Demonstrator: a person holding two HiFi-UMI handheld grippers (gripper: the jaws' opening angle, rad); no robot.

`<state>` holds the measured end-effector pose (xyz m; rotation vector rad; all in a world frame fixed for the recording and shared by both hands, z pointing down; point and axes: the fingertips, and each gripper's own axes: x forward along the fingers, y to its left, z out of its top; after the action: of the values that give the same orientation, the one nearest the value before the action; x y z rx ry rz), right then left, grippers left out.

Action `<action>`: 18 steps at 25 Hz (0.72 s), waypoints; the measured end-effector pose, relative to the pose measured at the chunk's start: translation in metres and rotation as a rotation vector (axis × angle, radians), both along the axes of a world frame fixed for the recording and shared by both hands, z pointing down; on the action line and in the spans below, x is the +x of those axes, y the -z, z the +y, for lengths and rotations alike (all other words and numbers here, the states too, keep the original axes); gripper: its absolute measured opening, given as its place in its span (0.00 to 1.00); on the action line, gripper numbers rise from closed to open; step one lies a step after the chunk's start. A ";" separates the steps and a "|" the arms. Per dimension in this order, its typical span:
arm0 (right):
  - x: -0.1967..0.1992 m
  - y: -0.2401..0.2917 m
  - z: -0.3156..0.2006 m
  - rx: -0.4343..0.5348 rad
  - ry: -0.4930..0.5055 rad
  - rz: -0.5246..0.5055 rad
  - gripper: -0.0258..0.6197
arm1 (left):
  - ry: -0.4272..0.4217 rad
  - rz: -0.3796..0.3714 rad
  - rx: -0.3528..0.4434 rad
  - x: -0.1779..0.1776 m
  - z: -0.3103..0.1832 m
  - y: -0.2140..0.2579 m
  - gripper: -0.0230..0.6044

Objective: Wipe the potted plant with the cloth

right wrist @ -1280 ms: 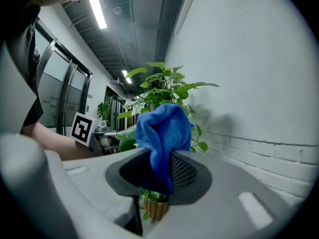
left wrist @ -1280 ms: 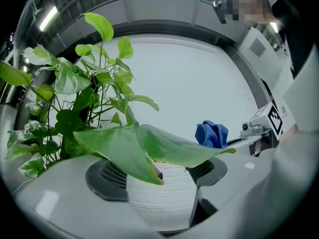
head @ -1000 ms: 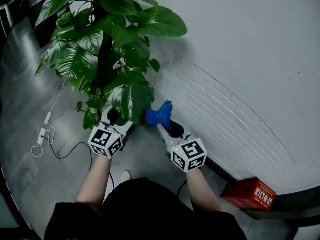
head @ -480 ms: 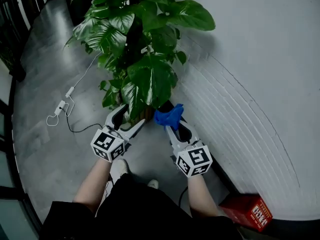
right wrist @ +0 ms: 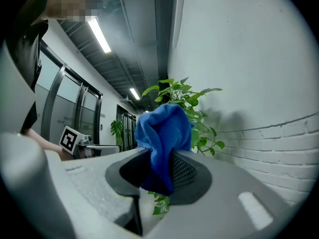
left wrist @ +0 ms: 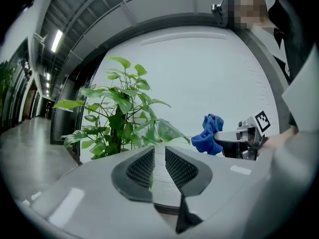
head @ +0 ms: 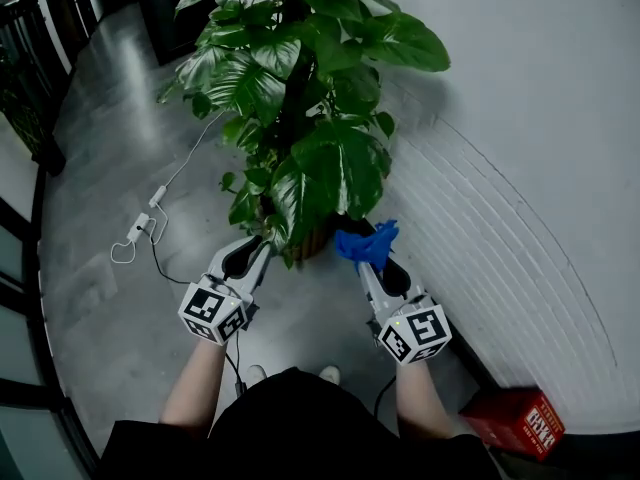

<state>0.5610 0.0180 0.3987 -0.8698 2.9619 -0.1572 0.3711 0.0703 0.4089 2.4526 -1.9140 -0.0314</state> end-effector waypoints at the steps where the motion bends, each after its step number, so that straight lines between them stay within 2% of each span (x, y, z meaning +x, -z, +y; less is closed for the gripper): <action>1: -0.009 0.003 0.005 0.006 0.001 -0.003 0.20 | 0.004 -0.003 0.008 -0.009 0.007 0.003 0.15; 8: -0.074 0.031 0.039 0.073 0.008 -0.004 0.20 | 0.061 0.008 0.071 -0.087 0.053 0.028 0.14; 11: -0.091 0.035 0.052 0.061 -0.010 -0.036 0.20 | 0.088 0.012 0.067 -0.115 0.071 0.026 0.14; 14: -0.107 0.033 0.064 0.041 -0.008 -0.048 0.20 | 0.158 0.008 0.093 -0.143 0.091 0.027 0.13; 16: -0.113 0.033 0.071 0.037 -0.012 -0.049 0.20 | 0.206 -0.002 0.119 -0.159 0.102 0.029 0.09; 18: -0.118 0.033 0.077 0.037 -0.022 -0.053 0.20 | 0.218 -0.009 0.125 -0.171 0.111 0.029 0.06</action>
<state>0.4432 0.0946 0.3656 -0.8795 2.8952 -0.1218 0.1997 0.1814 0.3797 2.3059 -2.2387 -0.1492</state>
